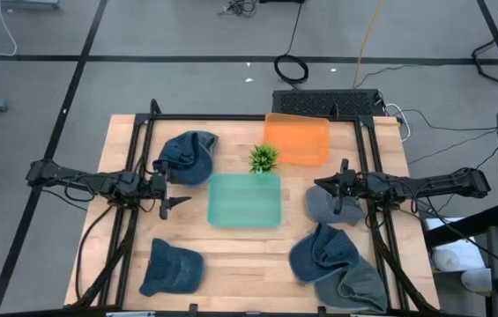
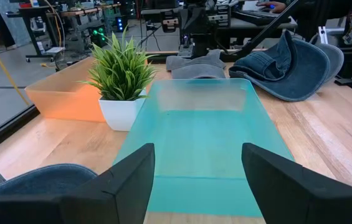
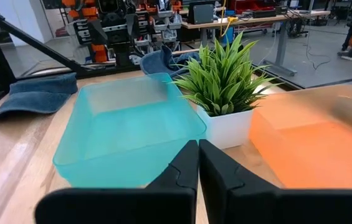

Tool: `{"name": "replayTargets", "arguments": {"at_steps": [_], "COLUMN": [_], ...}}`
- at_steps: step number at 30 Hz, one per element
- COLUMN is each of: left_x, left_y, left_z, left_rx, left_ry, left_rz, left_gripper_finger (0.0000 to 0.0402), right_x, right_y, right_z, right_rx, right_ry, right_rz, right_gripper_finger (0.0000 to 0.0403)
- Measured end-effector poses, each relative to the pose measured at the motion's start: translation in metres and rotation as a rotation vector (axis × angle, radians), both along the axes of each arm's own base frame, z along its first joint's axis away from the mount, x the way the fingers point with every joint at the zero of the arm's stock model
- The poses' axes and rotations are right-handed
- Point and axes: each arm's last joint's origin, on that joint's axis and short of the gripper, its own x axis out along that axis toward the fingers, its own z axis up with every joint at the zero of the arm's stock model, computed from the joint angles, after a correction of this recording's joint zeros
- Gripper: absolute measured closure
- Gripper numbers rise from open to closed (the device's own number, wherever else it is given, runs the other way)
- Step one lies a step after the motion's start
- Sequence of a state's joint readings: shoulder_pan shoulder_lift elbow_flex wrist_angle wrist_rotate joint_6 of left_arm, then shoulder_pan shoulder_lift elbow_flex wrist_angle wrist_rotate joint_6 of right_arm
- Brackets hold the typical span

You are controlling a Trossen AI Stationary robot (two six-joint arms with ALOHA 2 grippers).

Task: Pick & Place hat
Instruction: Put the middle gray cap into the orange bin

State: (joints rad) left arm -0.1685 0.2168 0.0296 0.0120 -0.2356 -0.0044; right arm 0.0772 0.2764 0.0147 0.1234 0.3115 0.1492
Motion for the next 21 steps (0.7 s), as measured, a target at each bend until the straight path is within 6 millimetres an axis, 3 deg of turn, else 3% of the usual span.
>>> {"name": "replayTargets", "arguments": {"at_steps": [6,21], "left_x": [0.0000,0.0000], "left_y": [0.0000,0.0000], "left_z": [0.0000,0.0000], "left_rx": [0.000,0.000], "left_ry": [0.000,0.000], "left_rz": [0.000,-0.001], "left_gripper_finger": [0.0151,0.0151], "right_x": [0.0000,0.0000], "right_y": [0.0000,0.0000], "right_z": [0.0000,0.0000], "right_rx": [0.003,0.008], "right_ry": [-0.001,-0.002], "right_rz": [0.000,-0.001], "right_gripper_finger": [0.0386,0.0283]}}
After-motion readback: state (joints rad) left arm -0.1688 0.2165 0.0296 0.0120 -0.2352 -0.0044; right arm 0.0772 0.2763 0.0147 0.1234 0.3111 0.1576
